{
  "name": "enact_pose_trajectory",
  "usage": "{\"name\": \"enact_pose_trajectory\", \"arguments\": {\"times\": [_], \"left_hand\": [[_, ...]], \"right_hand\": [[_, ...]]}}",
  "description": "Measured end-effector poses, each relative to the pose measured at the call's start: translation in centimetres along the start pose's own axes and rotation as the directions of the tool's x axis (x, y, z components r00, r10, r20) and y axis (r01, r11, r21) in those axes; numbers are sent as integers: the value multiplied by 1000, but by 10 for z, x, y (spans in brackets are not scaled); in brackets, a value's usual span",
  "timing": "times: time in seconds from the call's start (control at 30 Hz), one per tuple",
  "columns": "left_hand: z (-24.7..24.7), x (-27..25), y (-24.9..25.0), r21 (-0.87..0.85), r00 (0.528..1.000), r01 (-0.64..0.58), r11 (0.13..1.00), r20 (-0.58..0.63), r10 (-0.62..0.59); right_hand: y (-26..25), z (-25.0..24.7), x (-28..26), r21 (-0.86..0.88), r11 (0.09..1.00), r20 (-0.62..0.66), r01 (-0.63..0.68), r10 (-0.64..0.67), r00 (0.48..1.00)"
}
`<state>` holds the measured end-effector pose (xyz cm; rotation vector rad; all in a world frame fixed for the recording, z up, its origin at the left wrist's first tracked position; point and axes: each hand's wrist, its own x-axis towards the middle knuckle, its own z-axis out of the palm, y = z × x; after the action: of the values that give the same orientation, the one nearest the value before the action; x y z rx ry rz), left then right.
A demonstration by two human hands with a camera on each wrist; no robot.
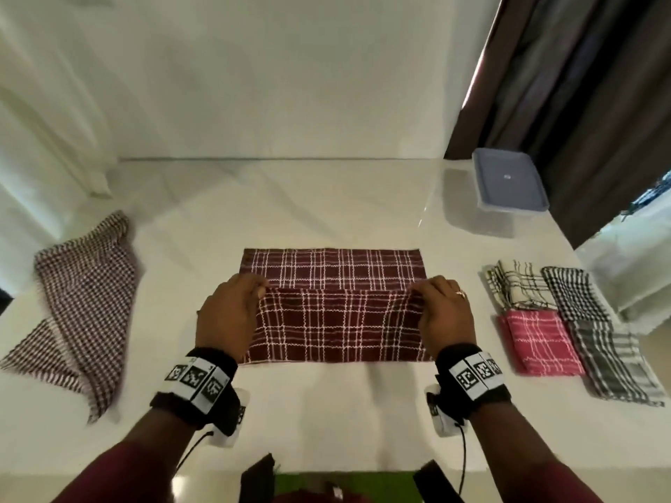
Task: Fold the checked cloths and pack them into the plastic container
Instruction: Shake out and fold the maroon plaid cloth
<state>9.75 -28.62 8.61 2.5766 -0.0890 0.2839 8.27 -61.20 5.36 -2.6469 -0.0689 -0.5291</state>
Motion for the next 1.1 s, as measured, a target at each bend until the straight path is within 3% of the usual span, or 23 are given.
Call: {"name": "enact_pose_trajectory", "arguments": {"times": [0.17,0.4,0.5,0.63,0.73,0.8,0.87,0.97,1.03,1.1], "left_hand": [[23,64,-22,128,991,-125,984,65,117],[54,147,-37,71,968,-161,984,208,143],[76,173,-49,72,957,-141,987,266,118],[104,193,-58,124,932,-100,987,358,49],[120,198,-57,234,899,-38,972,432,-68],[122,187,-57,317,866,-54,947,487,-114],[120,172,-57,296,841,-106,949,536,-74],[118,143,-62,236,734,-212,949,679,-5],[120,130,-75,259,654,-246,934,756,-38],[121,123,-89,287,600,-227,931,794,-98]], "right_hand": [[6,20,53,-135,989,95,-61,74,993],[21,48,127,-232,964,293,-132,198,935],[31,63,151,-267,955,335,-130,219,917],[44,89,171,-278,949,461,-151,270,845],[48,109,170,-274,942,462,-196,307,832],[37,121,162,-235,954,470,-187,280,837],[11,132,151,-170,978,531,-124,197,824],[-42,154,126,-16,1000,707,2,10,707],[-67,175,111,40,995,812,95,-87,577],[-75,193,101,41,987,857,156,-115,502]]}}
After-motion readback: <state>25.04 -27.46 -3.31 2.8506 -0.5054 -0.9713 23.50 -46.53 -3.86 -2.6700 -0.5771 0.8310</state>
